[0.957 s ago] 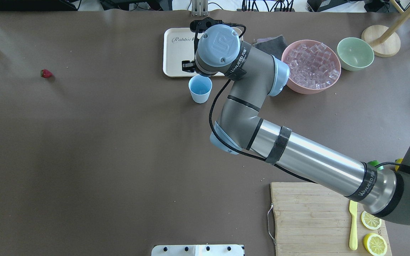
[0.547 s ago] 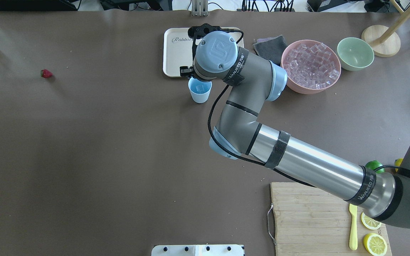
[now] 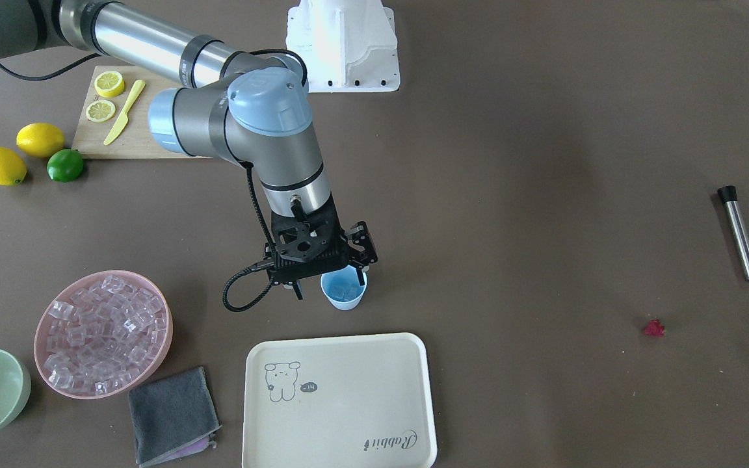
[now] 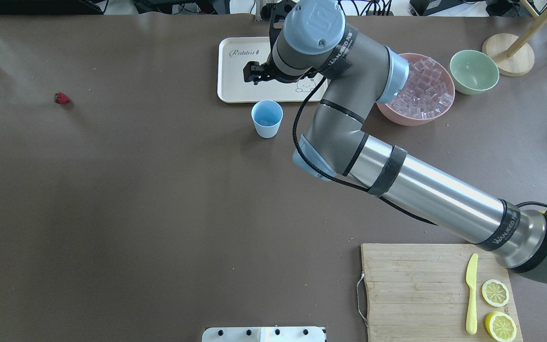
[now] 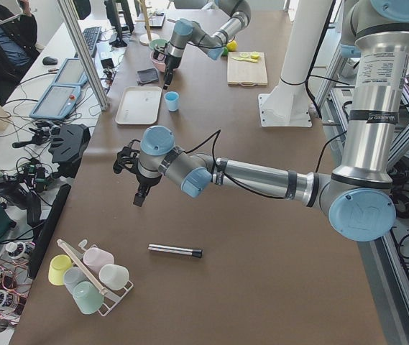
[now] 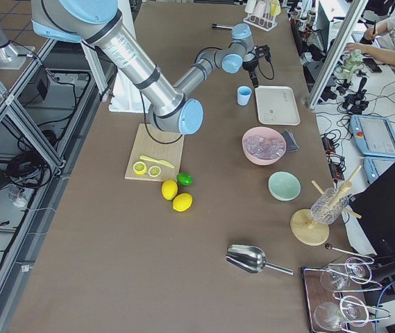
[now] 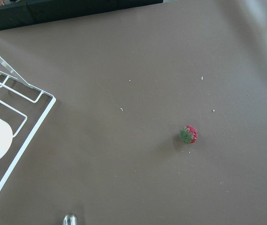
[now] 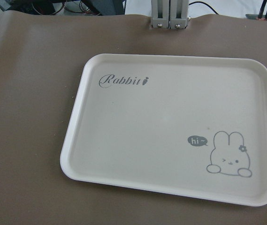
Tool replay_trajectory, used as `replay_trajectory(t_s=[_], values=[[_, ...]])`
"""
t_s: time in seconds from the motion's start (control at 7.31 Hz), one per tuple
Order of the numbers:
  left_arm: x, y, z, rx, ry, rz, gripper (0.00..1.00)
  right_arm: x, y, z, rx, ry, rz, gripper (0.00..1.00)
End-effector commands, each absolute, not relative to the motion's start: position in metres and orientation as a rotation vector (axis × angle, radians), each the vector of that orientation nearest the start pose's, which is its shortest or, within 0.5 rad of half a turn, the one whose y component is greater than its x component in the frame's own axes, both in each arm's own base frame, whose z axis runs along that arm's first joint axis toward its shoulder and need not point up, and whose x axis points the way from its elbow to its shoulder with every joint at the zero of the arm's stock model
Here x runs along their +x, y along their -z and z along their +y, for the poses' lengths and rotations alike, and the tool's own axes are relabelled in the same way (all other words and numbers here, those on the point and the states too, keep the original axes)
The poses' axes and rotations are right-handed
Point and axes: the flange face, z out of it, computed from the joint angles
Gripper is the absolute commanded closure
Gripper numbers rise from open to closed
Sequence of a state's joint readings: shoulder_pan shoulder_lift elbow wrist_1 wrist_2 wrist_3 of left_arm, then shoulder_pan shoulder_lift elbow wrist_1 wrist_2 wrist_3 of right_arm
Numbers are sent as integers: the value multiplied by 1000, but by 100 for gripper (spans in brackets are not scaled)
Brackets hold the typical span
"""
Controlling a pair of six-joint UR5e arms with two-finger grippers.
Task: Mash ice and strawberries in cup
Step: 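Move the right gripper back over the pink bowl of ice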
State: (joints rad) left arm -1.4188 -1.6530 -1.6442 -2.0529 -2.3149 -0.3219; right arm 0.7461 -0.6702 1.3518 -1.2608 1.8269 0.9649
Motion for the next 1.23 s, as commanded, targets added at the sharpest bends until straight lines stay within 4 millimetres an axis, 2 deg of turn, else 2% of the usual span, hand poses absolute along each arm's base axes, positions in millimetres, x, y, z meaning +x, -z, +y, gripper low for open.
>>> replay_trajectory(t_s=[0.0, 0.14, 0.27, 0.55, 0.68, 0.96, 1.09], values=[[17, -523, -551, 429, -84, 834, 2, -414, -200, -651, 431, 119, -887, 0], [17, -520, -552, 434, -85, 834, 2, -376, -230, -669, 429, 164, -862, 0], [18, -518, -554, 444, -89, 835, 2, -345, -246, -683, 391, 87, -857, 0], [18, -515, -554, 460, -98, 835, 2, -299, -262, -703, 299, -179, -869, 0], [18, -514, -554, 463, -99, 835, 2, -283, -274, -707, 265, -292, -871, 0], [19, -512, -555, 483, -110, 836, 2, -264, -307, -706, 269, -486, -806, 0], [24, -510, -556, 488, -120, 841, 2, -259, -332, -702, 280, -545, -761, 0]])
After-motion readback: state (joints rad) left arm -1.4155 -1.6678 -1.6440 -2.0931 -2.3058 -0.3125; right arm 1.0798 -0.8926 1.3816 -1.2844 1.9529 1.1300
